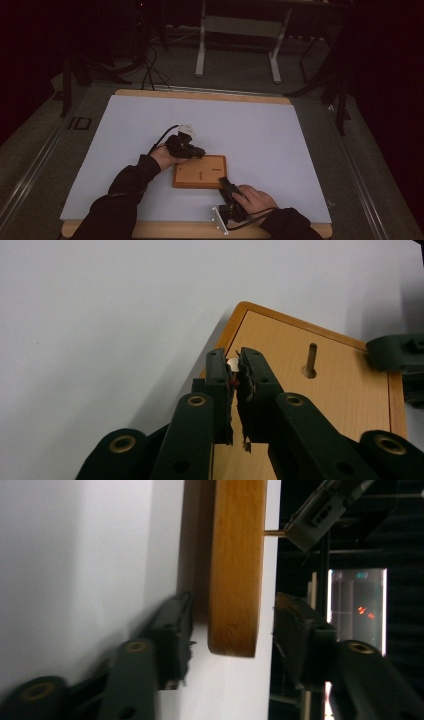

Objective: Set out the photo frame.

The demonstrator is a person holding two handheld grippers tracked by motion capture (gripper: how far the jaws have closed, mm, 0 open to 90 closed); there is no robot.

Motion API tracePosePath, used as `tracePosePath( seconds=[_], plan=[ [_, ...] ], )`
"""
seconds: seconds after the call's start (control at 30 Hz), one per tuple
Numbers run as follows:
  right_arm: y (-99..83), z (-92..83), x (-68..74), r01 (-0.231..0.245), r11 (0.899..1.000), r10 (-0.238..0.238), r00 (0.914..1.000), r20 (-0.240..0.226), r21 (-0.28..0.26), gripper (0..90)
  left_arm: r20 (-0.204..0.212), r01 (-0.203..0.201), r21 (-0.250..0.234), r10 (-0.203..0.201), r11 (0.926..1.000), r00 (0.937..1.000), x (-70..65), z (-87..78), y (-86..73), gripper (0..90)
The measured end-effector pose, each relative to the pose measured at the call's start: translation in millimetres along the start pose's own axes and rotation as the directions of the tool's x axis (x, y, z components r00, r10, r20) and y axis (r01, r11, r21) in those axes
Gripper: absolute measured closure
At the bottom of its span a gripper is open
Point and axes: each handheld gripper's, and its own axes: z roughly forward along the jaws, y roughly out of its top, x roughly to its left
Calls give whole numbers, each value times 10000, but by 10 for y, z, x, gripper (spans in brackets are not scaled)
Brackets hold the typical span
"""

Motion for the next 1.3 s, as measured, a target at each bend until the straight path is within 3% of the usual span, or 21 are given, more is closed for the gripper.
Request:
tracePosePath(
  seconds=[0.07,0.13,0.33,0.5,0.7,0.87,0.9,0.97,1.07,1.17,1.2,1.23,1.3],
  plan=[
    [4,8,13,53,10000,-53,10000,12,6,535,0,0,0,0,10000,10000,0,0,0,840],
    [12,25,36,268,9996,-268,9994,205,-11,650,-28,-134,52,134,9999,9999,-9,2,4,839],
    [6,26,41,408,9991,-405,9987,305,-93,664,-41,-152,51,152,9999,9999,-9,2,5,839],
    [-7,20,-10,159,9997,-157,9999,58,-187,664,-77,-97,-62,97,9999,9999,-9,2,-1,833],
    [-18,14,-99,-110,9994,99,9994,-333,-343,664,-670,-284,-455,253,9986,9974,-92,-74,16,786],
    [-39,15,-186,-390,9981,356,9970,-694,-477,664,-1221,-434,-137,415,9990,9917,-155,-151,12,765],
    [-47,15,-208,-401,9980,361,9961,-802,-492,664,-1332,-396,-163,370,9991,9904,-169,-170,5,723],
    [-59,19,-243,-474,9974,422,9947,-934,-546,663,-1720,-193,-79,176,9998,9849,-185,-215,-10,671],
    [-71,23,-307,-638,9965,571,9913,-1187,-536,664,-2084,86,-185,-122,9998,9780,-210,-317,-44,663],
    [-75,25,-348,-695,9961,617,9889,-1349,-538,664,-2109,152,-305,-213,9994,9773,-225,-394,-73,663],
    [-80,28,-366,-746,9957,661,9876,-1421,-555,665,-2326,265,-429,-358,9987,9719,-238,-482,-113,663],
    [-92,33,-395,-794,9951,696,9856,-1539,-585,665,-2312,332,-508,-441,9982,9719,-245,-519,-129,661],
    [-101,35,-427,-861,9945,754,9835,-1646,-591,665,-2519,440,-667,-594,9968,9659,-274,-615,-177,641]
  ],
)
